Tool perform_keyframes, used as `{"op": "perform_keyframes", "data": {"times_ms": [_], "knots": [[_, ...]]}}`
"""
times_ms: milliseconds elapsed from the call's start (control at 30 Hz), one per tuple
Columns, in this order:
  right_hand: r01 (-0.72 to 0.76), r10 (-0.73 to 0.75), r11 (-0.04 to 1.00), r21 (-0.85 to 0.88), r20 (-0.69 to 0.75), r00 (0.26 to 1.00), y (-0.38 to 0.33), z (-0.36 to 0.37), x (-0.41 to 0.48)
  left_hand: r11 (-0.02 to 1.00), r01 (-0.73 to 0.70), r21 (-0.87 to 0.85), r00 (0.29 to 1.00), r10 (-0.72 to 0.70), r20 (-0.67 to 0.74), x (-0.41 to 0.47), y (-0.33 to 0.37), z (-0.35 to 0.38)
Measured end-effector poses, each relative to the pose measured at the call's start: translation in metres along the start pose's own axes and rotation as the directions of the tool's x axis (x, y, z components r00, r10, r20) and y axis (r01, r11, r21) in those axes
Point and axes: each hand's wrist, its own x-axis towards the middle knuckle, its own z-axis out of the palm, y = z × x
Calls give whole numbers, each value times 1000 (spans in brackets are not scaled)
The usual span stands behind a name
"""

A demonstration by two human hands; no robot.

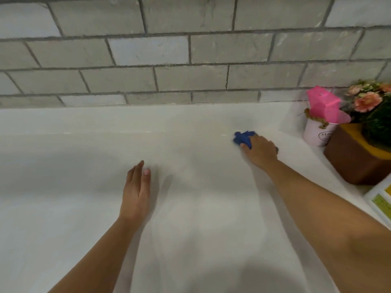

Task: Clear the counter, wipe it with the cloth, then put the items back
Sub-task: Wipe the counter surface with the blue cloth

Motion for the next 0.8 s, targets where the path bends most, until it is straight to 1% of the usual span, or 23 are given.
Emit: {"op": "perform_keyframes", "data": {"times_ms": [33, 100, 167, 233, 333, 400, 433, 467, 533, 567, 600, 633, 667, 700, 767, 800], "knots": [[42, -42, 999, -11, -4, 999, -16, 0, -12, 1000, 1, -24, 1000, -1, -8, -1, 1, -1], [184, -184, 983, 6, 11, 983, -48, 1, -44, 995, -7, -98, 999, 3, -40, -5, 5, -5], [282, -285, 958, 41, 88, 955, -78, 6, -81, 986, -33, -162, 997, 21, -77, -11, 9, -12], [360, -367, 930, 74, 137, 920, -105, 11, -125, 981, -79, -180, 994, 63, -93, -19, 15, -25], [501, -519, 846, 183, 66, 852, -142, 10, -201, 974, -144, -173, 987, 128, -100, -29, 27, -51], [591, -601, 786, 184, 2, 799, -163, 5, -252, 971, -179, -160, 981, 164, -102, -36, 36, -73], [627, -638, 758, 180, 6, 770, -173, 4, -279, 969, -198, -147, 978, 185, -99, -41, 39, -84], [649, -666, 736, 192, 35, 745, -183, 4, -304, 967, -215, -133, 975, 205, -91, -47, 40, -94], [692, -717, 686, 226, 50, 695, -203, 9, -354, 966, -234, -107, 971, 227, -71, -65, 41, -112], [714, -737, 669, 207, 65, 673, -213, 9, -378, 967, -236, -93, 971, 231, -61, -75, 40, -121], [731, -764, 639, 240, 91, 639, -220, 8, -399, 969, -232, -82, 972, 228, -51, -85, 40, -128], [737, -804, 581, 345, 100, 587, -226, 5, -416, 973, -219, -78, 975, 216, -41, -96, 39, -134], [717, -829, 528, 455, 95, 551, -228, -3, -429, 977, -200, -78, 980, 198, -30, -106, 38, -139], [648, -818, 523, 554, 111, 565, -228, -14, -435, 981, -179, -78, 984, 178, -16, -116, 37, -143], [499, -722, 576, 648, 118, 682, -212, -36, -430, 986, -141, -86, 990, 142, 3, -136, 31, -150], [445, -658, 607, 659, 102, 746, -198, -46, -423, 987, -124, -98, 992, 125, 10, -146, 27, -153]]}}
